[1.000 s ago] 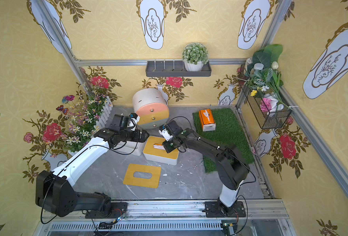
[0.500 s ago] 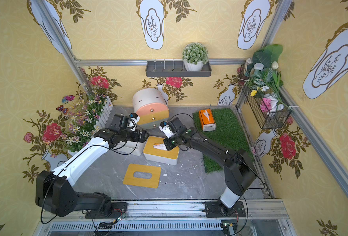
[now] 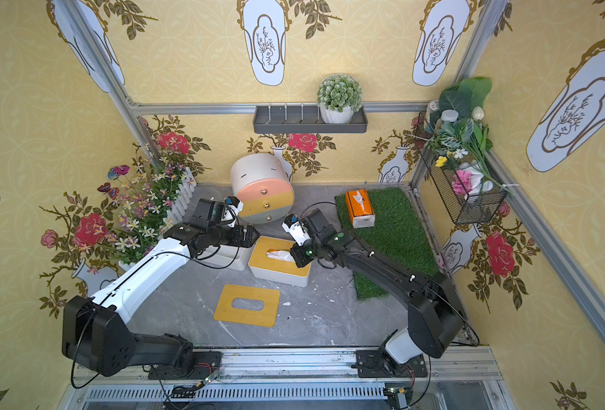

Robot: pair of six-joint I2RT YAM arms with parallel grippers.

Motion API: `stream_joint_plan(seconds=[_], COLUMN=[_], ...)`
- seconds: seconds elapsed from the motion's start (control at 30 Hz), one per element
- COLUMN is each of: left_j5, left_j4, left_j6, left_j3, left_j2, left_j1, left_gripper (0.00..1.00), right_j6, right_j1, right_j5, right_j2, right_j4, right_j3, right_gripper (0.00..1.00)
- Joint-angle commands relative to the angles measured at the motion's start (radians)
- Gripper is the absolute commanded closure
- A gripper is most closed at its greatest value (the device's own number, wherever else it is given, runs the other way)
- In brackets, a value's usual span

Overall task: Put the tissue paper into the tissue box
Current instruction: Pull the paper towel from the tissue box.

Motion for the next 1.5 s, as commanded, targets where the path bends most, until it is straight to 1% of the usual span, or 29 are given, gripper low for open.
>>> stream_joint_plan(seconds=[0.0, 0.03, 0.13, 0.2, 0.33, 0.4, 0.43, 0.5, 0.63, 0.73, 0.83, 0.93, 1.13, 1.23, 1.3, 1.37, 1.47], left_j5=[0.006, 0.006, 0.006, 0.003, -0.012, -0.029, -0.036, -0.055, -0.102, -0.138, -0.162, -0.174, -0.165, -0.162, -0.162, -0.162, -0.160], left_j4=[-0.009, -0.009, -0.009, -0.009, -0.007, 0.004, 0.009, 0.023, 0.052, 0.085, 0.120, 0.140, 0.135, 0.132, 0.130, 0.130, 0.127], left_j6=[0.007, 0.007, 0.007, 0.008, 0.007, 0.007, 0.007, 0.007, 0.008, 0.007, 0.007, 0.009, 0.009, 0.010, 0.009, 0.011, 0.010], left_j3=[0.005, 0.006, 0.007, 0.006, 0.000, -0.009, -0.014, -0.027, -0.056, -0.087, -0.118, -0.136, -0.130, -0.127, -0.126, -0.127, -0.125], left_j2=[0.004, 0.004, 0.003, 0.000, -0.015, -0.034, -0.045, -0.072, -0.128, -0.182, -0.232, -0.263, -0.250, -0.246, -0.246, -0.245, -0.243], left_j1=[0.001, 0.000, 0.000, 0.001, 0.001, 0.001, 0.000, 0.002, 0.000, 0.000, 0.000, 0.000, 0.001, 0.001, 0.000, 0.001, 0.001], left_gripper=[0.00, 0.00, 0.00, 0.00, 0.00, 0.00, 0.00, 0.00, 0.00, 0.00, 0.00, 0.00, 0.00, 0.00, 0.00, 0.00, 0.00], right_j6=[-0.021, -0.024, -0.035, -0.034, -0.053, -0.060, -0.058, -0.059, -0.064, -0.055, -0.053, -0.056, -0.058, -0.061, -0.061, -0.061, -0.061], right_j1=[0.002, 0.001, 0.001, 0.000, 0.015, 0.020, 0.020, 0.017, 0.012, 0.009, 0.012, 0.017, 0.021, 0.026, 0.029, 0.033, 0.038], right_j5=[-0.030, -0.031, -0.023, -0.022, -0.035, -0.029, -0.030, -0.031, -0.039, -0.044, -0.056, -0.041, -0.021, -0.013, -0.004, -0.003, -0.001], right_j2=[-0.022, -0.028, -0.028, -0.033, -0.042, -0.023, -0.008, 0.047, 0.175, 0.256, 0.304, 0.350, 0.403, 0.419, 0.430, 0.435, 0.437], right_j4=[0.045, 0.046, 0.027, 0.015, 0.011, 0.001, -0.008, -0.050, -0.156, -0.212, -0.229, -0.253, -0.289, -0.296, -0.302, -0.300, -0.295], right_j3=[-0.009, -0.009, -0.008, 0.014, 0.073, 0.110, 0.130, 0.188, 0.305, 0.363, 0.392, 0.420, 0.449, 0.450, 0.454, 0.453, 0.457], right_gripper=[1.00, 0.99, 0.75, 0.64, 0.49, 0.38, 0.34, 0.32, 0.31, 0.32, 0.37, 0.41, 0.51, 0.53, 0.58, 0.65, 0.82])
